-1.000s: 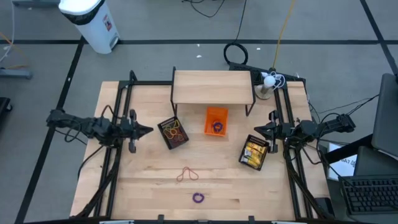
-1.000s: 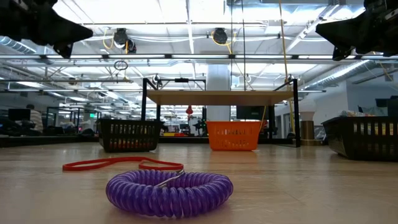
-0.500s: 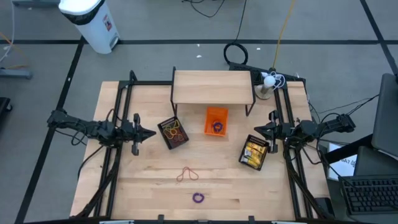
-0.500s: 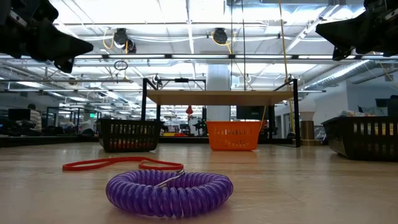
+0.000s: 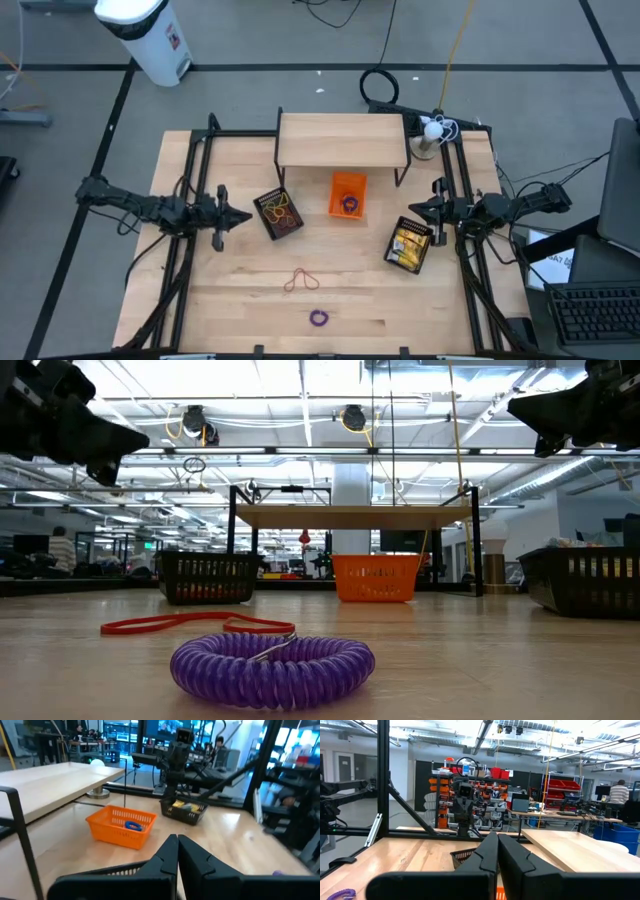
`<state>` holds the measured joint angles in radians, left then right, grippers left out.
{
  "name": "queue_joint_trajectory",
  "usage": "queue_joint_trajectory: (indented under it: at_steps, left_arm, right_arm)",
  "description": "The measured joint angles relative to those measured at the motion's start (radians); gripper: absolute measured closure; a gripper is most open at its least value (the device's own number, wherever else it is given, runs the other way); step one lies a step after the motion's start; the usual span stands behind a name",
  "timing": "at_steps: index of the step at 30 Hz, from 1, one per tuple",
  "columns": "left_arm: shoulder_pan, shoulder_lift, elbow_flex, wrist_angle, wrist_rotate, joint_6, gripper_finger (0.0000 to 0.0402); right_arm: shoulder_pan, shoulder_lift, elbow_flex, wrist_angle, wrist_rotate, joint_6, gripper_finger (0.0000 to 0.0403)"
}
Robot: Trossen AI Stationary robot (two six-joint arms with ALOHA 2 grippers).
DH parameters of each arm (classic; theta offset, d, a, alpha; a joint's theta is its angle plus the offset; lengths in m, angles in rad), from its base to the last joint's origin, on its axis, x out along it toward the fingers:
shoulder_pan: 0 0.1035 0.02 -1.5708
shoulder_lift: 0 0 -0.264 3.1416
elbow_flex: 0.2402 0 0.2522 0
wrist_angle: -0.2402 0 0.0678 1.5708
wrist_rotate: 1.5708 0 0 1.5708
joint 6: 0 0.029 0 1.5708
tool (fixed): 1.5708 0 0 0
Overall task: Pick & Place Office Desk Supplies
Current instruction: Put the violet spring keychain into the orange bin
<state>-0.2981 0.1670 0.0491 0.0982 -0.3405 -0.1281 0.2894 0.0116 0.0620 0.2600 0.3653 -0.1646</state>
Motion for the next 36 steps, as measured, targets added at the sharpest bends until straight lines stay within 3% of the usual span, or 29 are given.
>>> queue_joint_trajectory:
  at_steps: [3,6,12,17,21,27,32,36]
  left_arm:
    - [-0.001,0.056,0.04,0.003,0.0,-0.061,0.0395]
    - [-0.016,0.195,0.086,0.012,-0.001,-0.093,0.0398]
    - [-0.067,0.639,0.3,0.036,-0.024,-0.148,0.0398]
    - [-0.11,1.012,0.54,0.038,0.063,-0.155,0.0399]
    - [-0.122,1.238,0.712,0.002,0.162,-0.167,0.0395]
    - [-0.121,1.463,0.903,-0.009,0.342,-0.213,0.0348]
    - [-0.126,1.595,1.005,-0.011,0.523,-0.223,0.0281]
    - [-0.144,1.671,1.069,-0.102,0.527,-0.216,0.0222]
  right_arm:
    - [0.0,0.0,0.0,0.001,0.0,-0.001,0.0399]
    - [0.0,0.0,0.0,0.005,0.001,-0.004,0.0399]
    - [0.0,0.0,0.0,0.005,0.002,-0.004,0.0399]
    - [0.0,0.0,0.0,0.002,0.001,0.004,0.0399]
    - [0.0,0.0,0.0,-0.007,0.001,0.007,0.0399]
    - [0.0,0.001,0.0,-0.011,0.0,0.014,0.0399]
    - [0.0,0.001,0.0,-0.011,0.0,0.014,0.0399]
    - [0.0,0.001,0.0,-0.011,0.0,0.014,0.0399]
